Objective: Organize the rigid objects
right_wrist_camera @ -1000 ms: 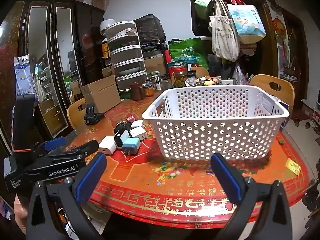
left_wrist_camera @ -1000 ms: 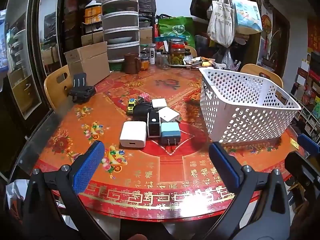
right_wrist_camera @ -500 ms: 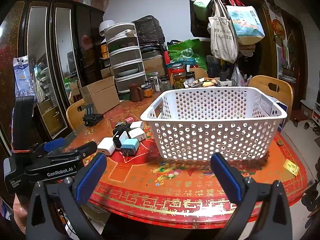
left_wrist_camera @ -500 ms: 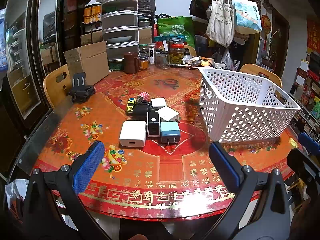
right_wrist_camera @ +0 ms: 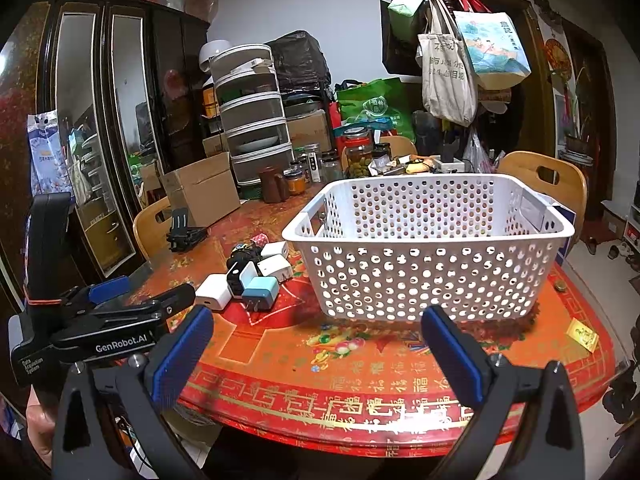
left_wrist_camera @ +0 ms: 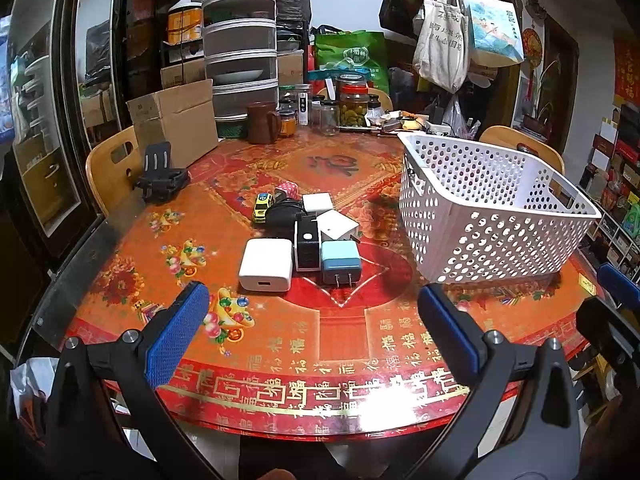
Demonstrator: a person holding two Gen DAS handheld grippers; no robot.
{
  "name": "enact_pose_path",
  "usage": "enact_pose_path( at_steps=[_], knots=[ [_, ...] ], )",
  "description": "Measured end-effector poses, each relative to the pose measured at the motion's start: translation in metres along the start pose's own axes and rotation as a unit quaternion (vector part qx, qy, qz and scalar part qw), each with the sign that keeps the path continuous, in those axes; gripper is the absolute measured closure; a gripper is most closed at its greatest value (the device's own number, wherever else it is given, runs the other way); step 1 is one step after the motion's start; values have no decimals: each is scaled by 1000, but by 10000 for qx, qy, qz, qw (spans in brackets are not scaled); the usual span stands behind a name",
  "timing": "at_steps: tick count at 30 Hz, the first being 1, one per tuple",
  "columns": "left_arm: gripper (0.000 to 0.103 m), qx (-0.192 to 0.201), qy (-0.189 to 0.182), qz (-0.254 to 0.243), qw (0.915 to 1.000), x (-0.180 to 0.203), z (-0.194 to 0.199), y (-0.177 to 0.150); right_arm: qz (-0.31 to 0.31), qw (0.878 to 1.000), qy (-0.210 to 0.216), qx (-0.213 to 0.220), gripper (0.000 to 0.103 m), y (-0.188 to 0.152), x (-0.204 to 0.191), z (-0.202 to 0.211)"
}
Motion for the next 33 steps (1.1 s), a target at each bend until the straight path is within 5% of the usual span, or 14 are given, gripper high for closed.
enact_pose_path(
  at_steps=[33],
  knots=[
    [0, -17, -2, -5, 10000, 0, 0, -1, 3, 10000, 2, 3, 0, 0, -1, 1]
  ],
)
Point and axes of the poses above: each gripper's, at about its wrist camera, not at the fingertips, and z roughly against the way its jaws point, x to its right, y to its top, the point moved 5 cm from there along -z, roughly the way its jaws point, and after that the axes turned 5 degrees about -z, right-handed, at the moved point
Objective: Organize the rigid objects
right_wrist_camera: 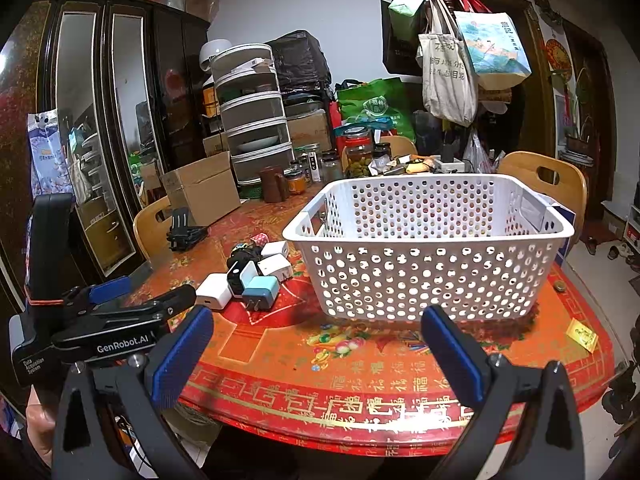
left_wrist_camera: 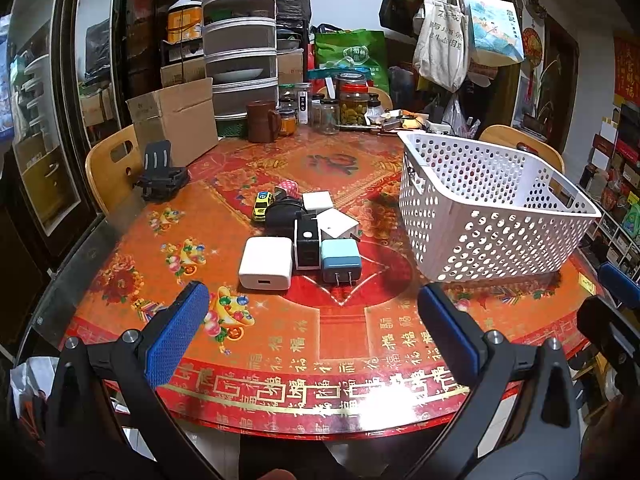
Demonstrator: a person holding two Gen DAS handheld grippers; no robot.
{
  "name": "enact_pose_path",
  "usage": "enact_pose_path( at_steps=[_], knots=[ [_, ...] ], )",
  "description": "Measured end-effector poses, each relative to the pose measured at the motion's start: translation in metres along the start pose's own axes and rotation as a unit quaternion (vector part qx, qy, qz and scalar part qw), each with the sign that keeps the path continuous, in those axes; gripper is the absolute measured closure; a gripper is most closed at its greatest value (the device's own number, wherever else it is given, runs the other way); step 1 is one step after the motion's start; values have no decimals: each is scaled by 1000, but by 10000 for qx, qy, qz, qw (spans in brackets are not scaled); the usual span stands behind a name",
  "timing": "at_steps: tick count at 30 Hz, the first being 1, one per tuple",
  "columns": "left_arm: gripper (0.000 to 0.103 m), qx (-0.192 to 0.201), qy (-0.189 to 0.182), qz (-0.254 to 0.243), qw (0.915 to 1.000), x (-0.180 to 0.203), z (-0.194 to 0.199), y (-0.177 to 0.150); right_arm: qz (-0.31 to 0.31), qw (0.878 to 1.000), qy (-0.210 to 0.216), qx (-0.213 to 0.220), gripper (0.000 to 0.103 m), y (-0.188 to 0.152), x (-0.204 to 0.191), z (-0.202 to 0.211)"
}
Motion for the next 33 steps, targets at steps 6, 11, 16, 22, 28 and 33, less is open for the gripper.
enact_pose_path(
  at_steps=[6, 11, 16, 22, 28, 33],
  knots=[
    [0, -14, -1, -6, 10000, 0, -1, 0, 7, 10000, -14, 0, 0, -1, 0, 0],
    [0, 63, 69, -125, 9999, -5, -8, 5, 27, 9977, -653, 191, 0, 14, 28, 8],
    [0, -80, -442, 315, 9985, -40, -37, 16, -500, 9915, -1172, 257, 0, 53, 116, 14],
    [0, -1258, -22, 36, 9920, -75, -105, 3, -1071, 9776, -1794, -254, 6, 86, 225, -10],
    [0, -1656, -492, 349, 9843, -81, -144, -12, -1249, 9765, -1614, -694, 27, 91, 254, -44],
    [0, -1702, -382, 81, 9846, -70, -158, -11, -1038, 9777, -1552, -960, 29, 87, 240, -67]
  ],
)
Point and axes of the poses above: each gripper's, at about its wrist camera, not at the fingertips, and z roughly against the way its jaws point, x to its right, y to its top, the point moved 5 cm from there along -z, roughly the way its jaws point, and after that the axes turned 5 degrees about -z, right-handed, at the moved point
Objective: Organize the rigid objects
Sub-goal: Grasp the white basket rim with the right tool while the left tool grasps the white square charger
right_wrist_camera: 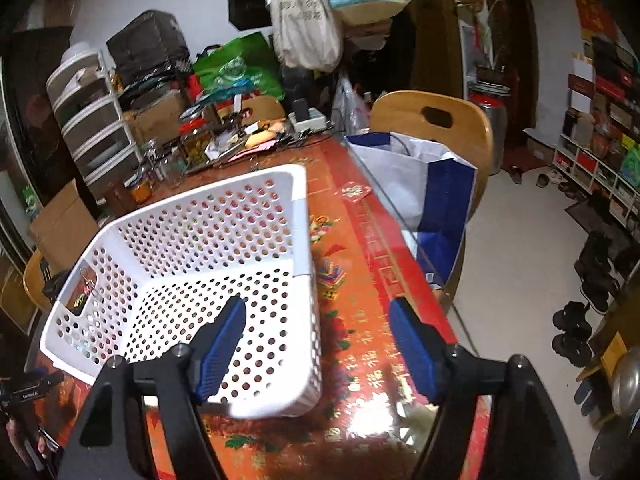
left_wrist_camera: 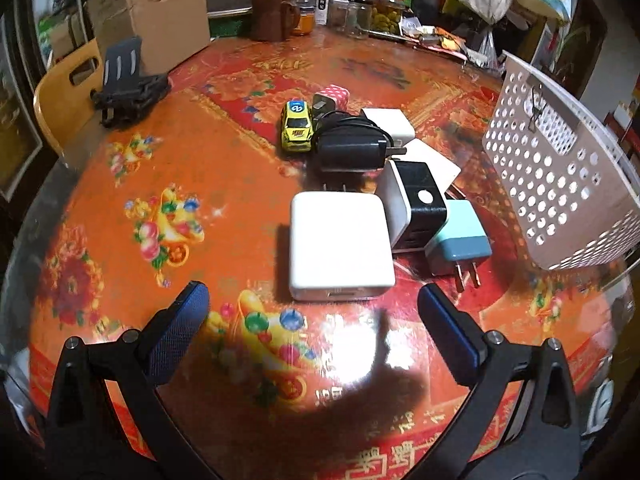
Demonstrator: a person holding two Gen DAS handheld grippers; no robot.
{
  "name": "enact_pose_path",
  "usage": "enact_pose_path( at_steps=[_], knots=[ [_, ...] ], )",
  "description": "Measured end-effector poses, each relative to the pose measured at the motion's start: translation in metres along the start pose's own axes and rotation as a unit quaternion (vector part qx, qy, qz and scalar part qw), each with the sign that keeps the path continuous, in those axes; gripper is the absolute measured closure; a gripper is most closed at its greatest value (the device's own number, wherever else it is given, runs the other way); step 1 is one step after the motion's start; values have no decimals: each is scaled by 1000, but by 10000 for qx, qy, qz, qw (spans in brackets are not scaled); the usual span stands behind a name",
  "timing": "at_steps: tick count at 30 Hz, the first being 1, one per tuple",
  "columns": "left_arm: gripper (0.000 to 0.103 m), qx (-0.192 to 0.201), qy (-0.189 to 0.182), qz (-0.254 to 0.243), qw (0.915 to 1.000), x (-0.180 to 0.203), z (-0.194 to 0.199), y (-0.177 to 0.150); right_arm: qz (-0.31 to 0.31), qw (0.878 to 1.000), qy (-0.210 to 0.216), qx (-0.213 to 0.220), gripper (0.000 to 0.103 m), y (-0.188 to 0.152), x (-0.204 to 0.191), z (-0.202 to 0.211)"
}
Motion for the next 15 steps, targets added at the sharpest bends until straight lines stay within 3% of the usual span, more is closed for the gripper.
enact_pose_path(
  at_steps=[3, 5, 11, 15],
  knots=[
    [0, -118, 142, -149, 9997, 7, -10, 4, 54, 9997, -46, -220, 34, -4, -7, -17],
    [0, -153, 175, -203, 9995, 11, -13, 5, -65, 9993, 148, -344, 44, -5, -8, -25],
    [0, -144, 331, -278, 9990, 12, -18, 10, 7, 9989, 93, -459, 70, -4, -14, -30],
    [0, -154, 453, -261, 9985, 9, -20, 12, 91, 9986, -11, -521, 76, -3, -18, -33]
  ],
)
Point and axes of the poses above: each gripper's, at about its wrist camera, not at the fingertips, and z roughly against the way its jaws point, x to its right, y to its top, the point moved 5 cm from there along -z, roughly the way its jaws point, and after that the axes turned 5 degrees about -z, right-handed, at the moved point
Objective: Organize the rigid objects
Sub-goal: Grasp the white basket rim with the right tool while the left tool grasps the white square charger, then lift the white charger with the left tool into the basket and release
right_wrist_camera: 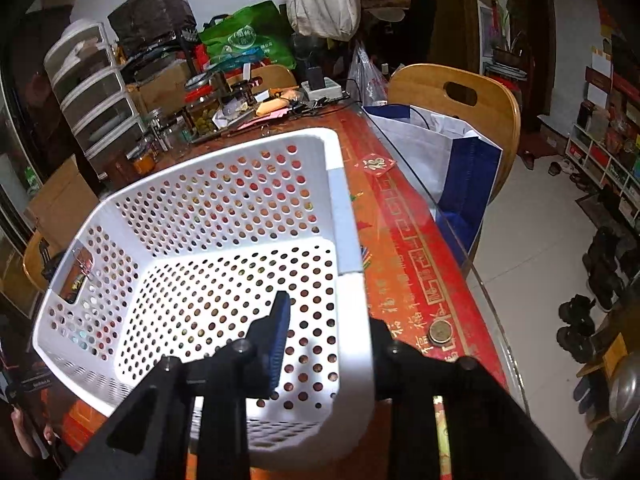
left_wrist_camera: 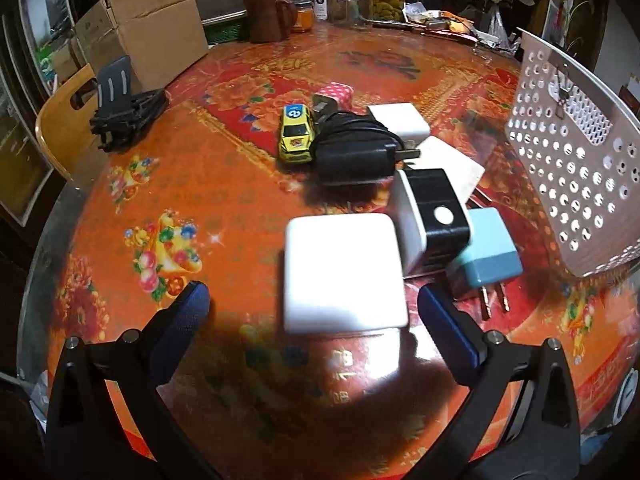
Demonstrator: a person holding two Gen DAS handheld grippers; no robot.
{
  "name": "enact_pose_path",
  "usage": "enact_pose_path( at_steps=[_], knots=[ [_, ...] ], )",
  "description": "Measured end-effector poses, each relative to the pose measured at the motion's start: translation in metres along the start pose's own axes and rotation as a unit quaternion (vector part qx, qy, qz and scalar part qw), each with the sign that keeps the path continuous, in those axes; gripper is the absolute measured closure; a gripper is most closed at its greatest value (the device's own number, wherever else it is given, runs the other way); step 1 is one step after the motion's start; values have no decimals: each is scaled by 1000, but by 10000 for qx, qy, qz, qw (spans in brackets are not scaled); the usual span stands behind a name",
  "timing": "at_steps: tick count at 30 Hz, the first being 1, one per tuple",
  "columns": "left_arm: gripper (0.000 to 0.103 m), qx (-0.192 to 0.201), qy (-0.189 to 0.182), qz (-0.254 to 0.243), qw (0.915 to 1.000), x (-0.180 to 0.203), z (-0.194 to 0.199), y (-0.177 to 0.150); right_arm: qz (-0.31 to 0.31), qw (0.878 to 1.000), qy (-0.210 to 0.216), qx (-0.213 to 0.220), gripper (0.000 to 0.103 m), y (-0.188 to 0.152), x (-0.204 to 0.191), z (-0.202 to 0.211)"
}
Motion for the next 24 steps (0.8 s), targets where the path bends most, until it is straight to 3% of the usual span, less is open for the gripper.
enact_pose_path(
  at_steps=[11, 17, 19, 24],
  knots=[
    [4, -84, 181, -213, 9996, 7, -6, 4, 68, 9998, -185, -83, 80, 0, 0, -5],
    [32, 11, 210, -233, 9995, 9, -2, 5, 104, 9996, -260, -106, 81, 0, -2, -5],
    [49, 18, 165, -271, 9995, 11, 0, 5, 119, 9995, -277, -111, 81, 0, -2, -5],
    [50, 36, 250, -207, 9995, 6, 2, 3, 176, 9991, -351, -137, 81, 0, -3, -8]
  ],
)
Point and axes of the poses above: each gripper's, at about its wrist camera, not at the fingertips, and z roughly against the way its jaws point, x to its right, y to its top, the point moved 5 cm from there along -z, roughly the way its jaws point, and after that the axes turned 5 degrees about -z, right-handed, at the moved point
